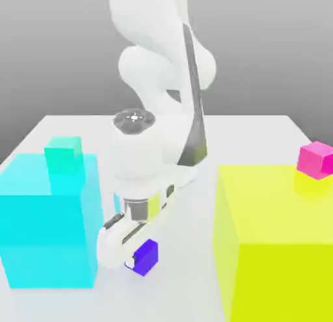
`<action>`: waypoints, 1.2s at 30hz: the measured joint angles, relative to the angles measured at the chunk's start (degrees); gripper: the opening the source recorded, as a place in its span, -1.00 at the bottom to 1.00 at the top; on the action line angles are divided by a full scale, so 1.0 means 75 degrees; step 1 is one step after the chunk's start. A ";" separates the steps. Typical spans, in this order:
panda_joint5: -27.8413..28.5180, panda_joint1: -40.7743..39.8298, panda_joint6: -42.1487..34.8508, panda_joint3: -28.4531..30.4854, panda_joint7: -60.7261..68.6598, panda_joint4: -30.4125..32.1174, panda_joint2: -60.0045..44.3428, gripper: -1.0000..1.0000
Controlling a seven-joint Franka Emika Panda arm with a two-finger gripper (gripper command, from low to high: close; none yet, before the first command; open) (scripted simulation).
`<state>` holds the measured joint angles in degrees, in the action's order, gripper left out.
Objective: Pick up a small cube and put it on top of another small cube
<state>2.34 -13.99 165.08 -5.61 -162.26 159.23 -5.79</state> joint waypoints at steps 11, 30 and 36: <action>-0.1675 -0.0069 -0.0564 -0.0207 0.3495 -0.0552 0.0704 -1.00; -0.2042 -0.1145 -0.2979 0.1119 0.7270 -0.2102 0.2623 -1.00; -0.1157 -0.1697 -0.4978 0.1096 0.6677 -0.2139 0.3759 -1.00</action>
<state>-6.34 -26.72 127.74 2.62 -112.18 143.19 22.40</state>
